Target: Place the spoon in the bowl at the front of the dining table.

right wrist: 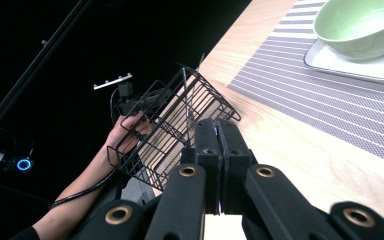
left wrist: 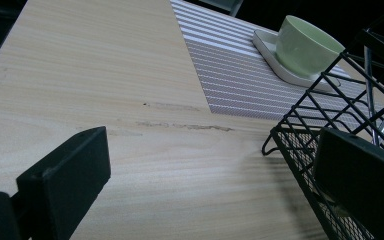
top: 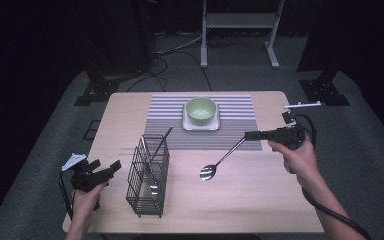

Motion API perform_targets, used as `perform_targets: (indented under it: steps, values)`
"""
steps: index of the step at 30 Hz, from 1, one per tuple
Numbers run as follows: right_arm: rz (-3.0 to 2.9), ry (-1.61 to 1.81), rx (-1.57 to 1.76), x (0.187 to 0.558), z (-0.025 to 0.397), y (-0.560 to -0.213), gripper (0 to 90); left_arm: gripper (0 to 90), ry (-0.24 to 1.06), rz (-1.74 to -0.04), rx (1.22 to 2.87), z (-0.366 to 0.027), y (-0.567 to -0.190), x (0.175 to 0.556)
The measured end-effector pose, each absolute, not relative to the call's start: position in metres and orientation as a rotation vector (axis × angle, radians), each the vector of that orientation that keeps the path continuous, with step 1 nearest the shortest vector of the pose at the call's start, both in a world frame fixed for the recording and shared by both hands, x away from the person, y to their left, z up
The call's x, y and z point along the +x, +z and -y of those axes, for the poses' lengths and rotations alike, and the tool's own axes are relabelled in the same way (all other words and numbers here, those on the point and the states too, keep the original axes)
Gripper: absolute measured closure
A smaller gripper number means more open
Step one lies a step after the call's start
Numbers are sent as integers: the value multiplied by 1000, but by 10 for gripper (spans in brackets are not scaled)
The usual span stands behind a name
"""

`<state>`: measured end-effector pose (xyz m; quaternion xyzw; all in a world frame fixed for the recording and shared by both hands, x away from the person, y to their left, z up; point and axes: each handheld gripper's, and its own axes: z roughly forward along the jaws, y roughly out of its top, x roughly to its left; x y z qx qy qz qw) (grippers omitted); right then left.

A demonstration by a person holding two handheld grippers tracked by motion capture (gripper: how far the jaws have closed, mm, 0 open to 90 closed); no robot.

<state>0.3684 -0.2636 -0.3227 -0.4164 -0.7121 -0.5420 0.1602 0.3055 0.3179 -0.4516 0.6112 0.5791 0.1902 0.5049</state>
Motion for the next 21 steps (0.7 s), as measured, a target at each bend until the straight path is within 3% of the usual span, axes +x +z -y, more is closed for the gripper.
perform_targets:
  steps: [21]
  values:
    - [2011,-1538,-1291,381,279,-344,889,10,457,-1399,1474,-319,-452,306]
